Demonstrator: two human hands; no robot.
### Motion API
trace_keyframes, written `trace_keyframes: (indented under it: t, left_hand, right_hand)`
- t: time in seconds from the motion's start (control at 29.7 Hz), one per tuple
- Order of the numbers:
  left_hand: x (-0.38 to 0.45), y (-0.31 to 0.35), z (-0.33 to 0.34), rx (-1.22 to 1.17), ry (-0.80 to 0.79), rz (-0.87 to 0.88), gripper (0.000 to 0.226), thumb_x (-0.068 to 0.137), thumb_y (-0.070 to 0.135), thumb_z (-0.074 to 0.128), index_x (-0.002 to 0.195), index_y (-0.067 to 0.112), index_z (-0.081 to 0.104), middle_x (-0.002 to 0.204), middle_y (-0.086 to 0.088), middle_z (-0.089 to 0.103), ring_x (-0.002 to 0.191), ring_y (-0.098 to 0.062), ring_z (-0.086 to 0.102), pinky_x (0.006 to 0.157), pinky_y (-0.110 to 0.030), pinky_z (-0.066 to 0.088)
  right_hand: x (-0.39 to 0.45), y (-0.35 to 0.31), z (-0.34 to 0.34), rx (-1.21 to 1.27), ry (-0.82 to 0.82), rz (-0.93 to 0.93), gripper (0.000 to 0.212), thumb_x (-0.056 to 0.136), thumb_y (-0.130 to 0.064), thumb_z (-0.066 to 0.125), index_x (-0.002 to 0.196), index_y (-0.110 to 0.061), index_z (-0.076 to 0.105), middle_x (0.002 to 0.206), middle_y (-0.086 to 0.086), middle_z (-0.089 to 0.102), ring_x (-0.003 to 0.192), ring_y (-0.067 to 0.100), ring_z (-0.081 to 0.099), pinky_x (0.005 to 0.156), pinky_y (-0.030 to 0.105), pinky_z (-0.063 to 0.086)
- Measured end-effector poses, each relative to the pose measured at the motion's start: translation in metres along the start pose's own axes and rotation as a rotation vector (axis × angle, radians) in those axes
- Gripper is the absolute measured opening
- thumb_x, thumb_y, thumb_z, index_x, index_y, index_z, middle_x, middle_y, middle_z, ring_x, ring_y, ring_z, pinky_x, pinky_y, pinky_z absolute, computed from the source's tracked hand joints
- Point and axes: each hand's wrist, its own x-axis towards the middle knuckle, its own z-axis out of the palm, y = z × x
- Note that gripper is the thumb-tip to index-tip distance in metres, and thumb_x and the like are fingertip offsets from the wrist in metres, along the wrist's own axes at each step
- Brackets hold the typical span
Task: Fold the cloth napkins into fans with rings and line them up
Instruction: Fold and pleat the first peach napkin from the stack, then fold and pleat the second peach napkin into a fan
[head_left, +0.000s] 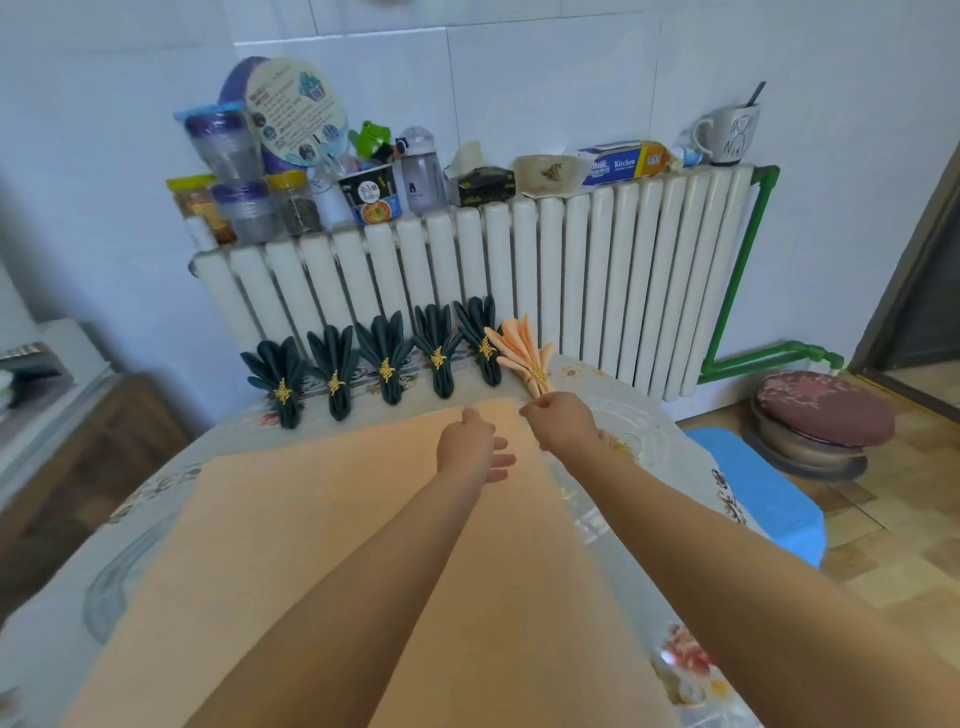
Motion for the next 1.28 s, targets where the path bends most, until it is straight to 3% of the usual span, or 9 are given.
trace_keyframes:
  t: [0.13, 0.34, 0.51, 0.77, 0.88, 0.98, 1.04, 1.18, 1.28]
  left_hand:
    - [-0.05, -0.025, -0.035, 0.04, -0.011, 0.043, 0.052, 0.106, 0.031, 0.018, 0.13, -0.002, 0.051, 0.12, -0.019, 0.063, 0.09, -0.034, 0.066, 0.071, -0.037, 0.054]
    - [-0.123, -0.074, -0.093, 0.093, -0.006, 0.104, 0.046, 0.104, 0.023, 0.019, 0.136, 0.003, 0.044, 0.108, -0.014, 0.062, 0.077, -0.028, 0.065, 0.07, -0.035, 0.055]
    - [-0.156, -0.107, -0.123, 0.137, 0.034, 0.144, 0.044, 0.103, 0.023, 0.021, 0.136, 0.003, 0.042, 0.111, -0.013, 0.063, 0.076, -0.025, 0.066, 0.069, -0.037, 0.056]
    - [-0.184, -0.158, -0.165, 0.213, 0.082, 0.076, 0.016, 0.099, 0.02, 0.032, 0.104, 0.015, 0.046, 0.095, -0.008, 0.061, 0.07, -0.026, 0.057, 0.06, -0.032, 0.046]
    - [-0.186, -0.175, -0.184, 0.557, 0.047, 0.286, 0.028, 0.093, 0.015, 0.048, 0.117, 0.021, 0.061, 0.102, 0.008, 0.059, 0.089, -0.014, 0.056, 0.074, -0.024, 0.042]
    - [-0.19, -0.187, -0.199, 0.742, -0.038, 0.344, 0.011, 0.078, 0.034, 0.068, 0.088, 0.034, 0.072, 0.103, 0.011, 0.063, 0.103, -0.012, 0.058, 0.092, -0.025, 0.044]
    - [-0.191, -0.191, -0.206, 0.768, -0.08, 0.345, 0.016, 0.067, 0.039, 0.077, 0.083, 0.036, 0.074, 0.117, 0.009, 0.061, 0.113, -0.012, 0.055, 0.102, -0.03, 0.041]
    - [-0.19, -0.195, -0.21, 0.751, -0.061, 0.369, 0.026, 0.072, 0.023, 0.082, 0.097, 0.024, 0.077, 0.13, 0.007, 0.057, 0.118, -0.009, 0.051, 0.096, -0.02, 0.038]
    - [-0.192, -0.196, -0.208, 0.725, -0.023, 0.402, 0.021, 0.074, 0.021, 0.08, 0.094, 0.022, 0.078, 0.129, 0.004, 0.059, 0.115, -0.009, 0.053, 0.096, -0.02, 0.039]
  right_hand:
    - [-0.053, -0.005, 0.0, 0.128, -0.048, 0.011, 0.022, 0.09, -0.016, 0.054, 0.096, -0.002, 0.07, 0.089, 0.013, 0.066, 0.088, 0.029, 0.062, 0.086, 0.047, 0.052]
    - [-0.156, -0.004, 0.017, 0.164, -0.117, -0.004, 0.021, 0.09, -0.015, 0.052, 0.099, -0.008, 0.07, 0.097, 0.012, 0.066, 0.086, 0.03, 0.063, 0.084, 0.042, 0.054]
    - [-0.209, 0.007, 0.045, 0.168, -0.163, 0.002, 0.022, 0.09, -0.013, 0.052, 0.1, -0.006, 0.07, 0.095, 0.01, 0.066, 0.083, 0.027, 0.061, 0.07, 0.034, 0.054]
    - [-0.258, 0.034, 0.08, 0.137, -0.222, 0.006, 0.019, 0.09, -0.016, 0.054, 0.096, -0.008, 0.07, 0.095, 0.01, 0.066, 0.076, 0.026, 0.06, 0.073, 0.035, 0.053]
    - [-0.264, 0.044, 0.083, 0.08, -0.246, -0.037, 0.017, 0.088, -0.014, 0.054, 0.09, -0.01, 0.07, 0.091, 0.006, 0.066, 0.075, 0.022, 0.057, 0.073, 0.035, 0.051]
    - [-0.273, 0.056, 0.079, -0.089, -0.303, -0.167, 0.023, 0.086, -0.01, 0.055, 0.101, -0.013, 0.072, 0.093, -0.003, 0.061, 0.085, 0.012, 0.053, 0.075, 0.023, 0.041]
    - [-0.279, 0.066, 0.077, -0.139, -0.377, -0.244, 0.022, 0.085, -0.012, 0.06, 0.104, -0.016, 0.071, 0.102, -0.005, 0.06, 0.095, 0.01, 0.055, 0.074, 0.019, 0.04]
    - [-0.284, 0.081, 0.074, -0.273, -0.478, -0.414, 0.034, 0.081, -0.024, 0.072, 0.114, -0.019, 0.069, 0.131, -0.002, 0.052, 0.118, 0.011, 0.047, 0.089, 0.014, 0.03]
    - [-0.283, 0.083, 0.072, -0.352, -0.474, -0.507, 0.035, 0.082, -0.03, 0.071, 0.116, -0.023, 0.068, 0.136, -0.002, 0.051, 0.125, 0.014, 0.041, 0.092, 0.012, 0.024]
